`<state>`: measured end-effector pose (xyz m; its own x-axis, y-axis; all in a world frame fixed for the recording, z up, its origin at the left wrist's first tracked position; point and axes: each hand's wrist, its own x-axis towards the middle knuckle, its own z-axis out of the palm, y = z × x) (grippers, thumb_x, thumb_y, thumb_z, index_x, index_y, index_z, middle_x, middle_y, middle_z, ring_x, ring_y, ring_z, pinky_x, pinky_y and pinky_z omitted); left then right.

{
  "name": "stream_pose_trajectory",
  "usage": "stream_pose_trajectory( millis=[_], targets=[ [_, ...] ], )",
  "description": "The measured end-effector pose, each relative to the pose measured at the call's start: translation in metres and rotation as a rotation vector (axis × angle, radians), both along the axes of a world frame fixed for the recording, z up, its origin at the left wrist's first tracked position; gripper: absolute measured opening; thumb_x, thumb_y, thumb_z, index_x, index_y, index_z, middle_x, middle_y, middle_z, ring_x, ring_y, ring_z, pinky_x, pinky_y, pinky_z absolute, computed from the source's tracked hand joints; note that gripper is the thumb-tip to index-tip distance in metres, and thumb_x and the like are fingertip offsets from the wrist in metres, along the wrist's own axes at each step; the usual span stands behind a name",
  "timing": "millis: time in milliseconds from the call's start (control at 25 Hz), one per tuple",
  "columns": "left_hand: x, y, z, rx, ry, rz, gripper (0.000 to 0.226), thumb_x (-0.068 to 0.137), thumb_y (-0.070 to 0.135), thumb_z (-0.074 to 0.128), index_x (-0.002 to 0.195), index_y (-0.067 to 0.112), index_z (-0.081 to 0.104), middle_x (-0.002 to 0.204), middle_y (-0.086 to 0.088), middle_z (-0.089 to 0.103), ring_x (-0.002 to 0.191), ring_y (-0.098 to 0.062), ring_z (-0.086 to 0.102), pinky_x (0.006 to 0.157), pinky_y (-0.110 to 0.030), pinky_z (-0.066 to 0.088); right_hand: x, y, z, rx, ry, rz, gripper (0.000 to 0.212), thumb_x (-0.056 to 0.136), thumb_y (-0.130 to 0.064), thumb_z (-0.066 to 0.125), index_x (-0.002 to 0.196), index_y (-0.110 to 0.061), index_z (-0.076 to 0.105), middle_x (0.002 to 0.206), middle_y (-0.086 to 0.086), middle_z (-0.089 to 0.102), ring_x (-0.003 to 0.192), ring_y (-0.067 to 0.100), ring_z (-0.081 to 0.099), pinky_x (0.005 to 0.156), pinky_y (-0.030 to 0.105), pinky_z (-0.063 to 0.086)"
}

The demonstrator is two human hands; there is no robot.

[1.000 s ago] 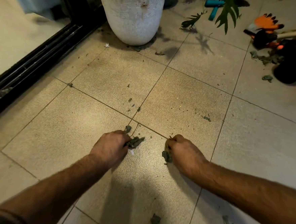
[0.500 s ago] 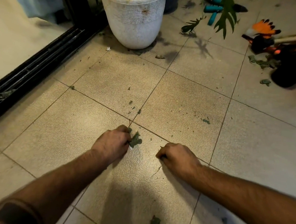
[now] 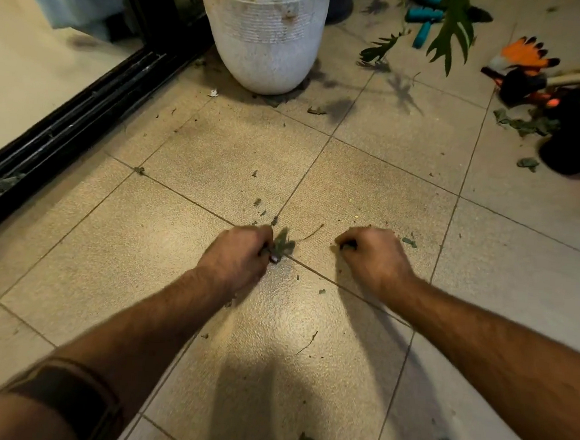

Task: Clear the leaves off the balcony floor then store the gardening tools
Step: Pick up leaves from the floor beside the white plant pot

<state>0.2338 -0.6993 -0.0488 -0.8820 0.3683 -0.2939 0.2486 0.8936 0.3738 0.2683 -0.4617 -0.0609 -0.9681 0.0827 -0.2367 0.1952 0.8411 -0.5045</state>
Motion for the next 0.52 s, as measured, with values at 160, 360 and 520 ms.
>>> stream_pose_trajectory(
  millis=[160, 360, 520],
  targets=[
    [-0.041, 0.018, -0.007, -0.023, 0.061, 0.084, 0.059, 0.089, 0.01, 0.073, 0.139, 0.023, 0.045, 0.118, -0.003, 0.061, 0.099, -0.021, 0.061, 0.083, -0.033, 0.053, -0.021, 0.079, 0.002, 0.105, 0.036, -0.339, 0.024, 0.097, -0.013, 0.066, 0.12, -0.013, 0.073, 0.122, 0.006, 0.073, 0.101, 0.019, 0.067, 0.087, 0.025, 0.049],
    [-0.05, 0.035, -0.034, -0.302, -0.042, -0.035, 0.107, 0.071, 0.022, 0.09, 0.157, 0.027, 0.025, 0.156, -0.011, 0.026, 0.133, -0.035, 0.041, 0.107, -0.047, 0.048, -0.027, 0.088, -0.019, 0.174, 0.002, -0.319, 0.027, 0.098, -0.005, 0.06, 0.116, -0.019, 0.076, 0.12, 0.005, 0.074, 0.103, 0.024, 0.069, 0.087, 0.03, 0.055],
    [-0.034, 0.021, -0.044, -0.172, 0.095, -0.052, 0.065, 0.097, 0.018, 0.06, 0.155, 0.027, 0.032, 0.152, -0.004, 0.034, 0.13, -0.03, 0.038, 0.111, -0.041, 0.042, -0.048, 0.07, -0.018, 0.06, 0.056, -0.296, 0.029, 0.098, -0.001, 0.058, 0.113, -0.018, 0.076, 0.114, 0.004, 0.075, 0.096, 0.02, 0.071, 0.086, 0.033, 0.059]
  ],
)
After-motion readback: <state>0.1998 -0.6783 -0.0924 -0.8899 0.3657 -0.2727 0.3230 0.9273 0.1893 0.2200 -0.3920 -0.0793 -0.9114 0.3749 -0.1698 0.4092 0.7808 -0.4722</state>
